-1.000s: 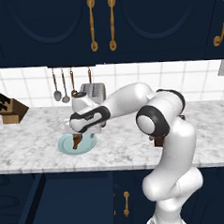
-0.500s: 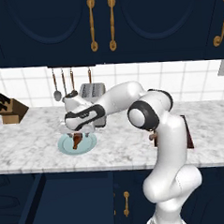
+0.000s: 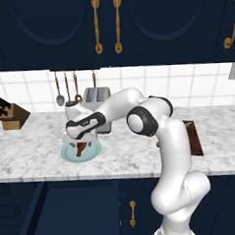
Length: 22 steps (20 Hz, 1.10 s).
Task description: Pick up the knife from the drawer and place it on the cutting board. Then place the meat from the plate to the cutting board.
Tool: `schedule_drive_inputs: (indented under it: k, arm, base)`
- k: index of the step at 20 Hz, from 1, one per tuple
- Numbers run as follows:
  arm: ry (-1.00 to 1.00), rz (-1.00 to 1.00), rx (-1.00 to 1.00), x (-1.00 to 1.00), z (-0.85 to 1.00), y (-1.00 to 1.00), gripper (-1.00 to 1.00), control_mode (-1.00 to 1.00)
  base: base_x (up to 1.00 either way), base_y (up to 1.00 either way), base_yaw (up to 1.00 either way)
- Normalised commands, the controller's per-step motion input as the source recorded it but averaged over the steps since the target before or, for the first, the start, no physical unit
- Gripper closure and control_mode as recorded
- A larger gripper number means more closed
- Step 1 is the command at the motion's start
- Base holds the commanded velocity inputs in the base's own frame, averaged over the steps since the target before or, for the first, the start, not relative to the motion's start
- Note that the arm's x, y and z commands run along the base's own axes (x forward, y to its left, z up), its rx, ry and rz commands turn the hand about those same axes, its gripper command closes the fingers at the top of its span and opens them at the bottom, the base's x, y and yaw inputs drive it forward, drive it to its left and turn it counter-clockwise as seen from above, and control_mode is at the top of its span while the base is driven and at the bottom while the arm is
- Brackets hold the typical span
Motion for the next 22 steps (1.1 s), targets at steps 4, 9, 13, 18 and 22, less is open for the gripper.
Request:
schedule_drive_inputs:
  k: [4, 9, 13, 18, 22]
  arm:
    - [0.0, 0.0, -0.05, 0.0, -0.42, 0.0, -1.0, -1.0]
    - [0.0, 0.0, -0.03, 0.0, -0.36, 0.01, 1.0, -1.0]
    - [-0.08, 0.0, 0.0, -0.35, 0.31, 0.02, 1.0, -1.0]
    - [-0.25, 0.0, 0.0, -0.98, 0.92, -0.1, 1.0, -1.0]
    - [-0.17, -0.02, 0.0, -0.99, 0.82, -0.43, 1.0, -1.0]
  base:
    - [0.0, 0.0, 0.0]
    - [0.0, 0.0, 0.0]
    - [0.0, 0.0, 0.0]
    - [0.0, 0.0, 0.0]
    - [0.0, 0.0, 0.0]
